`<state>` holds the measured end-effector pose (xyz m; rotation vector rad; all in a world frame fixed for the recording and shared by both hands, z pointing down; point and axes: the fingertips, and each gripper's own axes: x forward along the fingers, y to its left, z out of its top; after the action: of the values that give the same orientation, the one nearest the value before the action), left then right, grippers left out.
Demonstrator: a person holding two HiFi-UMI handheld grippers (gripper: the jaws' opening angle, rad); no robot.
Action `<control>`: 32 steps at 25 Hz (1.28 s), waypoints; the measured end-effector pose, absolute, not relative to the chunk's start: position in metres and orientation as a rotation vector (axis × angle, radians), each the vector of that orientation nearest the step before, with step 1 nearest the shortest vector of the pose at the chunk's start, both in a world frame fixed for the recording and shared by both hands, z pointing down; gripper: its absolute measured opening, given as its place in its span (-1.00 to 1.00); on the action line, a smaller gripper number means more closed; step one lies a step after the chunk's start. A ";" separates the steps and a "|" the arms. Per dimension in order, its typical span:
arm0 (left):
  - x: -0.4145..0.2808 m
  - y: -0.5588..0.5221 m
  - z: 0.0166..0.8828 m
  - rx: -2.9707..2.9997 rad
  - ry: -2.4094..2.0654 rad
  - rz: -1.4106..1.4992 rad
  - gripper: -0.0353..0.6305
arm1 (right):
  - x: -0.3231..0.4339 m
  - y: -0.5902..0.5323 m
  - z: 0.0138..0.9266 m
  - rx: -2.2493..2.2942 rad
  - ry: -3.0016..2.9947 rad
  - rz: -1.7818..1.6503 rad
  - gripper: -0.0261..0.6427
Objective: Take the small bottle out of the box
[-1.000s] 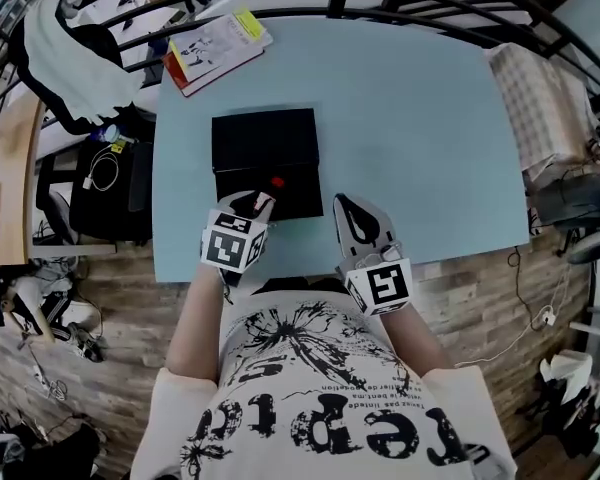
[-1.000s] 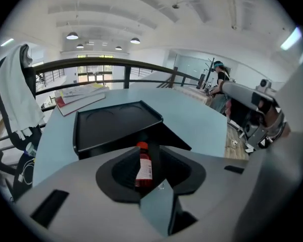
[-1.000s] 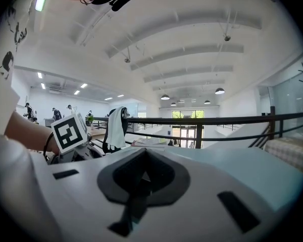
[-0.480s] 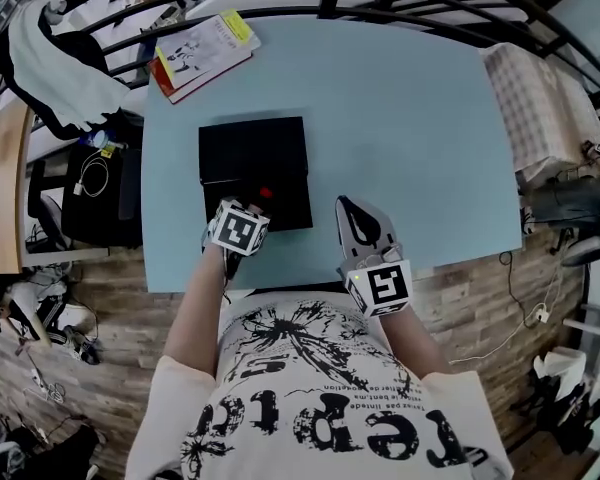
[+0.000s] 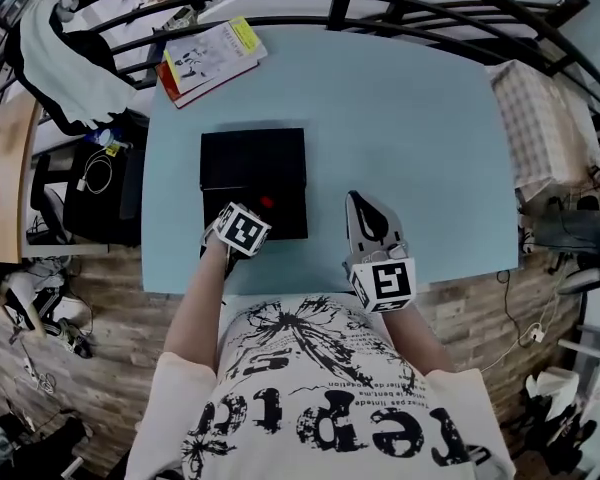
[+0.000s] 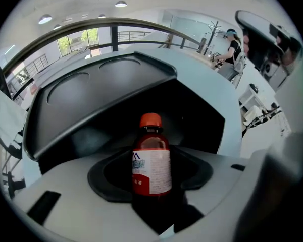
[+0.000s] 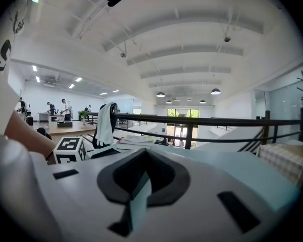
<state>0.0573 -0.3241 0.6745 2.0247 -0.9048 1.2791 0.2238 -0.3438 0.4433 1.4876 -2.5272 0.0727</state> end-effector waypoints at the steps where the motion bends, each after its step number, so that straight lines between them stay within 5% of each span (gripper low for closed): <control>1: 0.058 -0.325 0.674 2.029 -0.910 1.281 -0.19 | 0.225 -0.347 0.443 1.480 -2.531 0.078 -0.90; 15: 0.051 -0.336 0.600 2.169 -1.139 1.061 -0.20 | 0.195 -0.348 0.451 1.293 -2.594 0.079 -0.90; 32: 0.000 -0.341 0.377 2.582 -1.650 0.148 -0.19 | 0.139 -0.347 0.401 1.318 -2.708 -0.046 -0.90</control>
<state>-0.0002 -0.3412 0.3775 2.5816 -1.6499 0.1477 0.1393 -0.3469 0.4014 1.3183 -2.7084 -0.0461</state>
